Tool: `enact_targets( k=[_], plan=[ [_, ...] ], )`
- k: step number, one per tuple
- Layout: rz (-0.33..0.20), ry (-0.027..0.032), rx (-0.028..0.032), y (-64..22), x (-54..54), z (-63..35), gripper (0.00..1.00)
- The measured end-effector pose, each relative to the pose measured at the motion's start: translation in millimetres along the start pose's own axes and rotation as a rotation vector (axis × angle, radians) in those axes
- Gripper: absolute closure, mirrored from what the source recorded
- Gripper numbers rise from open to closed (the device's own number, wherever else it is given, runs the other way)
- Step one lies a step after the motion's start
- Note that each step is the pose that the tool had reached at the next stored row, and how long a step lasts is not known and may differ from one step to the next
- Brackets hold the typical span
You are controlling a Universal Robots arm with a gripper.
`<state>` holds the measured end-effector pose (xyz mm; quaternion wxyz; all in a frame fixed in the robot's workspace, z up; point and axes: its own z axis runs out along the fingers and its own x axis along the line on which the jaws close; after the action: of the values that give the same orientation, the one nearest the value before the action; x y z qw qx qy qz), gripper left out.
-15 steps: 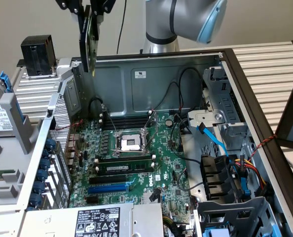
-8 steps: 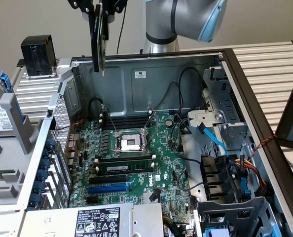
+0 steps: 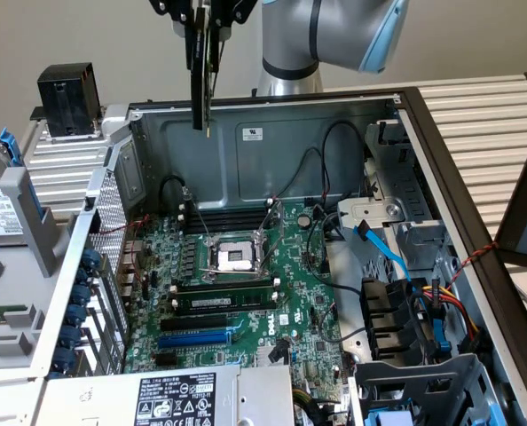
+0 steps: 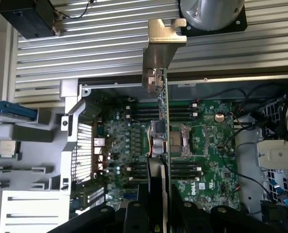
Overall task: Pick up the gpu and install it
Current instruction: 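Pick up the gpu and move the gpu toward the slot, then insert the gpu into the slot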
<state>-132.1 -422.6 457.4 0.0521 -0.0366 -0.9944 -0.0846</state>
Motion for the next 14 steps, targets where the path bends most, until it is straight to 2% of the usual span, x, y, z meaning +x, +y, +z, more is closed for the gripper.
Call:
enact_targets(
  k=[14],
  plan=[
    [0.000,0.0001,0.0001,0.0,0.0,0.0,0.72]
  ],
)
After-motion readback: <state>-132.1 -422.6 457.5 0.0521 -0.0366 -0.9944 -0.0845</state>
